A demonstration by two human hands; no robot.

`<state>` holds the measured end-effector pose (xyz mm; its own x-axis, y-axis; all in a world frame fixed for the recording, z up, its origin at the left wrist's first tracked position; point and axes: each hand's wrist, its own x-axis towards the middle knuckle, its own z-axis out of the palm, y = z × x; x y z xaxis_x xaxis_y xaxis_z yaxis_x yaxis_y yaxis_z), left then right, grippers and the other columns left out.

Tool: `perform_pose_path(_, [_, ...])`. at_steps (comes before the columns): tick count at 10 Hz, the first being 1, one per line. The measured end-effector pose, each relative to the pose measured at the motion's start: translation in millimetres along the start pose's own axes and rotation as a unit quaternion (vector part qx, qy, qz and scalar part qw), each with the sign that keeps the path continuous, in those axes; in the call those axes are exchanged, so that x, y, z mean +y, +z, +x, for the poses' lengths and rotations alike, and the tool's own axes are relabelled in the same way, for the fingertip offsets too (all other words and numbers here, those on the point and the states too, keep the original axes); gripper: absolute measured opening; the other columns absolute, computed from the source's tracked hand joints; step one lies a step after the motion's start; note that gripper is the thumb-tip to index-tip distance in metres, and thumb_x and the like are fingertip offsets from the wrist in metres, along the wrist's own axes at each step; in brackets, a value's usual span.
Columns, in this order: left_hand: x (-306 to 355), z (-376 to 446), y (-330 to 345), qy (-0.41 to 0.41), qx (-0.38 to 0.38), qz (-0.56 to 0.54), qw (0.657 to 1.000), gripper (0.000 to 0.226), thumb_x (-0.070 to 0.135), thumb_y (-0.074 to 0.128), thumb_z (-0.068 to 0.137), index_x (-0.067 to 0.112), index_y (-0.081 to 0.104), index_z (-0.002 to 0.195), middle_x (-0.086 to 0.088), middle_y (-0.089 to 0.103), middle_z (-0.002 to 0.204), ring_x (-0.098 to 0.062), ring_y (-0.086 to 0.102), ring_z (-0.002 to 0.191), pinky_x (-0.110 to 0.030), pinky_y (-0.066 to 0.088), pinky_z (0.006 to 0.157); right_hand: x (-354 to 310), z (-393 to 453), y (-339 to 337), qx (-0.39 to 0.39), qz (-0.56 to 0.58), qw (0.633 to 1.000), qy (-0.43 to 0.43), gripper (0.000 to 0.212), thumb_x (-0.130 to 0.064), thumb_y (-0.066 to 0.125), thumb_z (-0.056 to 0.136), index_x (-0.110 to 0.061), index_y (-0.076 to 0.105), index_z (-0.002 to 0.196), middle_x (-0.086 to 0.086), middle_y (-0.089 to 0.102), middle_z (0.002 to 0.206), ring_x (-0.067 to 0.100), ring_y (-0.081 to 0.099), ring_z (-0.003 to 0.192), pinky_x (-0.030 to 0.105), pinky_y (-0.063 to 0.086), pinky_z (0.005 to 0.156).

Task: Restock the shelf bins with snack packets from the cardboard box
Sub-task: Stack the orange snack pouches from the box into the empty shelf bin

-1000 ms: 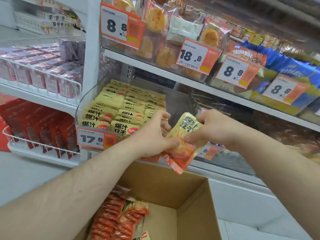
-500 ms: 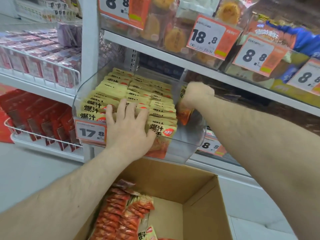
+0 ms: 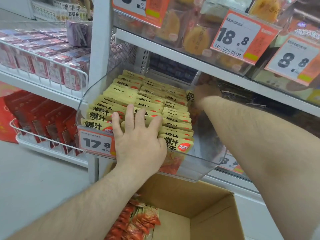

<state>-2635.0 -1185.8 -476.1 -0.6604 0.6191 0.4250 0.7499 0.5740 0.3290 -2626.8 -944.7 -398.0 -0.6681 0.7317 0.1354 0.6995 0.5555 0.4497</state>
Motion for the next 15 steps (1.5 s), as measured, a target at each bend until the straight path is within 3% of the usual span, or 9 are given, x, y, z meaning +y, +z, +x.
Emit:
perform_pose_path(2, [-2.6, -0.9, 5.7, 0.001, 0.013, 0.006, 1.0, 0.059, 0.038, 0.029, 0.075, 0.032, 0.06, 0.125, -0.013, 0.051, 0.141, -0.038, 0.028, 0.143, -0.057, 0.0, 0.115, 1.7, 6.3, 15.5, 0.037, -0.028, 0.999, -0.01, 0.03, 0.004, 0.046, 0.093, -0.002, 0.066, 0.114, 0.016, 0.066, 0.113, 0.036, 0.066, 0.1, 0.041, 0.057, 0.076])
perform_pose_path(4, [-3.1, -1.1, 6.7, 0.01, 0.024, 0.006, 1.0, 0.058, 0.038, 0.032, 0.074, 0.031, 0.063, 0.123, -0.014, 0.054, 0.139, -0.04, 0.032, 0.141, -0.056, 0.002, 0.114, -3.5, 7.8, 22.0, 0.08, -0.01, 0.997, -0.021, 0.034, 0.005, 0.038, 0.095, 0.001, 0.063, 0.118, 0.02, 0.064, 0.117, 0.038, 0.064, 0.105, 0.041, 0.052, 0.076])
perform_pose_path(5, [-4.3, -1.8, 7.8, 0.012, 0.025, 0.007, 1.0, 0.057, 0.038, 0.032, 0.075, 0.033, 0.061, 0.123, -0.013, 0.053, 0.14, -0.04, 0.031, 0.142, -0.056, 0.001, 0.115, -3.6, 12.7, 26.6, 0.105, 0.035, 0.994, -0.001, 0.041, 0.007, 0.036, 0.094, 0.003, 0.046, 0.134, 0.025, 0.061, 0.118, 0.041, 0.063, 0.105, 0.045, 0.053, 0.078])
perform_pose_path(7, [-4.9, -1.3, 7.3, 0.013, 0.015, 0.009, 1.0, 0.056, 0.039, 0.033, 0.075, 0.034, 0.06, 0.124, -0.013, 0.052, 0.141, -0.039, 0.03, 0.143, -0.057, 0.0, 0.115, -4.1, 14.9, 32.0, 0.058, 0.063, 0.996, 0.015, 0.029, 0.004, 0.043, 0.094, 0.0, 0.064, 0.114, 0.02, 0.063, 0.118, 0.035, 0.064, 0.105, 0.038, 0.054, 0.083])
perform_pose_path(8, [-5.0, -1.5, 6.0, 0.012, 0.007, 0.011, 1.0, 0.056, 0.039, 0.032, 0.075, 0.034, 0.059, 0.124, -0.012, 0.052, 0.142, -0.038, 0.029, 0.143, -0.057, -0.001, 0.115, -4.1, 15.6, 30.9, 0.067, 0.077, 0.994, 0.042, 0.026, 0.003, 0.045, 0.094, 0.0, 0.063, 0.113, 0.019, 0.066, 0.113, 0.033, 0.066, 0.102, 0.038, 0.056, 0.081])
perform_pose_path(11, [-3.7, -2.1, -1.8, 0.005, -0.017, -0.001, 1.0, 0.059, 0.041, 0.028, 0.081, 0.043, 0.038, 0.139, -0.005, 0.025, 0.159, -0.031, -0.002, 0.151, -0.054, -0.021, 0.112, -7.2, 11.1, 30.5, 0.046, 0.093, 0.993, 0.063, 0.025, 0.002, 0.048, 0.093, -0.001, 0.063, 0.113, 0.019, 0.065, 0.113, 0.033, 0.066, 0.1, 0.037, 0.055, 0.077])
perform_pose_path(13, [-2.5, -1.6, -5.4, 0.014, -0.045, -0.006, 0.999, 0.054, 0.04, 0.034, 0.09, 0.043, 0.028, 0.144, -0.004, 0.012, 0.163, -0.029, -0.012, 0.15, -0.054, -0.023, 0.111, -7.3, -9.4, 9.5, -0.006, 0.112, 0.992, 0.053, 0.02, -0.003, 0.056, 0.089, -0.002, 0.063, 0.108, 0.016, 0.065, 0.113, 0.03, 0.066, 0.101, 0.034, 0.057, 0.081])
perform_pose_path(14, [-5.5, -4.4, -9.5, 0.032, -0.044, -0.026, 0.998, 0.059, 0.04, 0.027, 0.084, 0.037, 0.035, 0.142, -0.006, 0.02, 0.16, -0.03, -0.003, 0.151, -0.054, -0.02, 0.111, -2.3, -38.6, -9.0, 0.012, 0.167, 0.984, 0.053, 0.014, -0.003, 0.053, 0.088, -0.002, 0.061, 0.1, 0.018, 0.066, 0.106, 0.033, 0.065, 0.096, 0.036, 0.054, 0.075])
perform_pose_path(15, [-6.0, -12.8, -11.6, 0.118, 0.046, -0.087, 0.988, 0.05, 0.033, 0.039, 0.082, 0.023, 0.06, 0.125, -0.007, 0.052, 0.138, -0.03, 0.036, 0.134, -0.051, 0.015, 0.111, 5.2, -82.3, -20.4, 0.07, 0.311, 0.943, 0.096, 0.023, -0.005, 0.056, 0.084, -0.006, 0.063, 0.106, 0.017, 0.065, 0.108, 0.036, 0.061, 0.097, 0.036, 0.05, 0.078])
